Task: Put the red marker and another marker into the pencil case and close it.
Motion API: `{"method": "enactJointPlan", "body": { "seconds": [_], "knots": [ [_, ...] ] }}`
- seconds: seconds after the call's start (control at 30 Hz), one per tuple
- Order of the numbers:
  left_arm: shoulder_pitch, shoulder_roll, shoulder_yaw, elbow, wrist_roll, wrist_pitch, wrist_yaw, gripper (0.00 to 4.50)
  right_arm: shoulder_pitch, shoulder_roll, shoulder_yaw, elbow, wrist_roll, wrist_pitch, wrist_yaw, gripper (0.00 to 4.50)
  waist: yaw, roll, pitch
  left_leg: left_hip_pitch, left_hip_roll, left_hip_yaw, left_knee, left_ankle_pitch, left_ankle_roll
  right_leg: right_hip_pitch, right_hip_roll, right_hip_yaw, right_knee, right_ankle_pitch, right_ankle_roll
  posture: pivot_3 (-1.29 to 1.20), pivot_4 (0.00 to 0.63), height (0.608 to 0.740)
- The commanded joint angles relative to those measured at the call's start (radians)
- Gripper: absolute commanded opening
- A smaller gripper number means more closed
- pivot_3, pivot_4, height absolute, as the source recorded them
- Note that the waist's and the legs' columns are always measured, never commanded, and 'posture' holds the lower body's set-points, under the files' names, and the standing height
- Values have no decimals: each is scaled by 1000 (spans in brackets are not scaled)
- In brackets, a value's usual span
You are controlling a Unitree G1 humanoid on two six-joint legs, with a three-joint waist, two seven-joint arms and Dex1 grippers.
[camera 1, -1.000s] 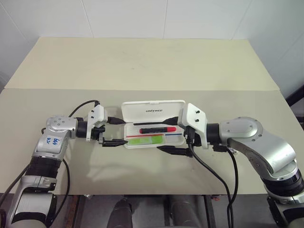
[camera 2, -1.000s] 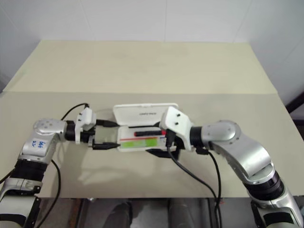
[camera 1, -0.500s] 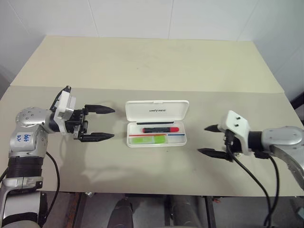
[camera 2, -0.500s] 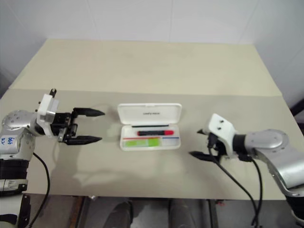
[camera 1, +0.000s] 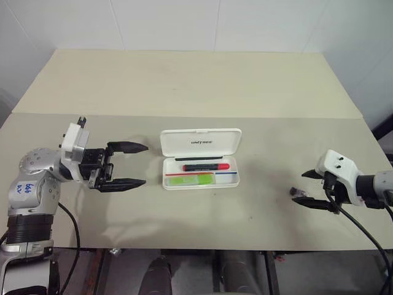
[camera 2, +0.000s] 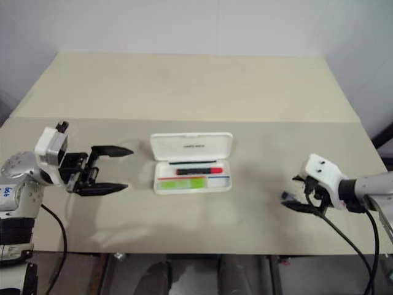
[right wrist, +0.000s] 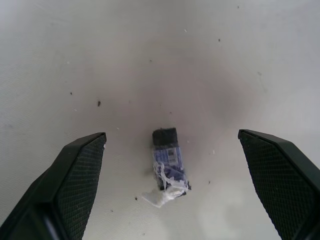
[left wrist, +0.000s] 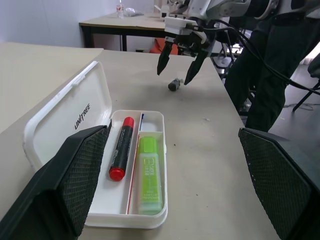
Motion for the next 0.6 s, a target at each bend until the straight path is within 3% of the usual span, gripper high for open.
{"method": "enactJointPlan", "body": {
  "seconds": [0.03,0.3,0.43,0.6],
  "knots": [
    [4,16,36,-27,-23,-5,-4,4500,-15,17,-20,26,14,-2,11,4480,1,0,0,0,0,0,0,0,0,0,0,0,0,-1,-1,0,150,740],
    [-2,15,31,-28,-12,-4,2,4500,-9,40,4,58,-9,-8,2,4480,3,0,0,0,0,0,0,0,0,1,0,0,0,0,0,0,150,740],
    [-10,17,23,-22,0,-9,4,4500,15,49,14,55,-29,-16,-14,3577,3,0,0,0,0,0,0,0,0,1,0,0,0,0,0,0,150,740],
    [-17,10,13,-19,9,-13,6,4500,30,59,11,44,-44,-17,-28,1801,3,0,0,0,0,0,0,0,0,1,0,0,0,0,0,0,150,740]
  ]
}}
